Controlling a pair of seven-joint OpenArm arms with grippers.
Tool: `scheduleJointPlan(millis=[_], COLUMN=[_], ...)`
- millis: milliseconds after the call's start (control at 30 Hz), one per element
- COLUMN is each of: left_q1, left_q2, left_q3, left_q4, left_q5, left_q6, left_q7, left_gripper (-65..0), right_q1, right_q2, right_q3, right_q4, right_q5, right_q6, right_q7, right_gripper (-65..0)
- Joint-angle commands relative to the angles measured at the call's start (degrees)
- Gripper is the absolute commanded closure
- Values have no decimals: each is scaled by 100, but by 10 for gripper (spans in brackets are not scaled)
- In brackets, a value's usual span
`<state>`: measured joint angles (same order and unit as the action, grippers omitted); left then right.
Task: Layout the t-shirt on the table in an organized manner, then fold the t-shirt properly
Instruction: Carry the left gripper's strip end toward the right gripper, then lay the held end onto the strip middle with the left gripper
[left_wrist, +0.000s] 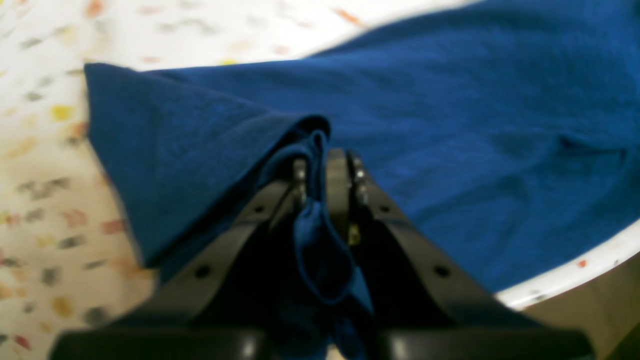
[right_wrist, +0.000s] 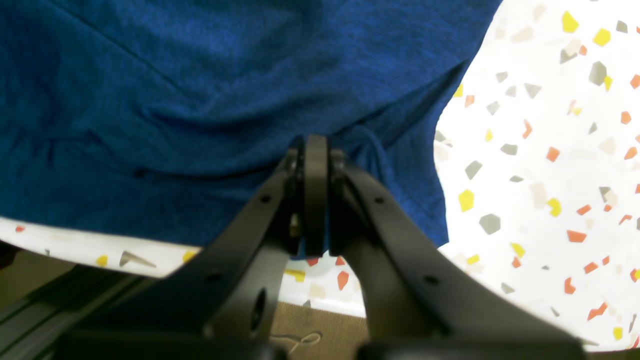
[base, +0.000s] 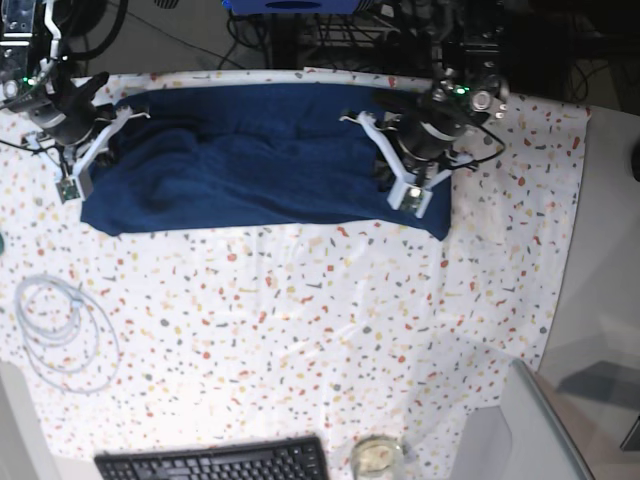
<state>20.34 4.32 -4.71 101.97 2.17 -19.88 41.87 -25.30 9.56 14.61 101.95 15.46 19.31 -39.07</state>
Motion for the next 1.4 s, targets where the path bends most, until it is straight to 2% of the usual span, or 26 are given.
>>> scheduleJointPlan(millis=[0,67,167,300,700,900,1367], left_q1=[-69,-104,-201,-359,-438,-473,-482], left_q2=[100,135,135,135,223,250,250], left_q3=[300,871,1469,1882,1979,2251,2278], left_q4=[66,-22,-136,-285,-294,-303,-619], left_q5=[51,341,429,394,394,394,394], left_q6=[32,146,348,375,375,375,375], left_q7=[-130,-130,-121,345,416,416,416], left_gripper=[0,0,0,0,0,0,0], right_q1=[29,38,46,46,170,178,178], right_q2=[68,68,68,68,68,68,68], right_q3=[29,29,29,38,38,38,38], right_q4=[95,95,95,95,86,86,95], right_q5=[49,49,49,49,49,49,49], right_q6=[25,25,25,25,25,25,25], right_q7=[96,96,96,96,96,96,96], right_gripper=[0,0,0,0,0,0,0])
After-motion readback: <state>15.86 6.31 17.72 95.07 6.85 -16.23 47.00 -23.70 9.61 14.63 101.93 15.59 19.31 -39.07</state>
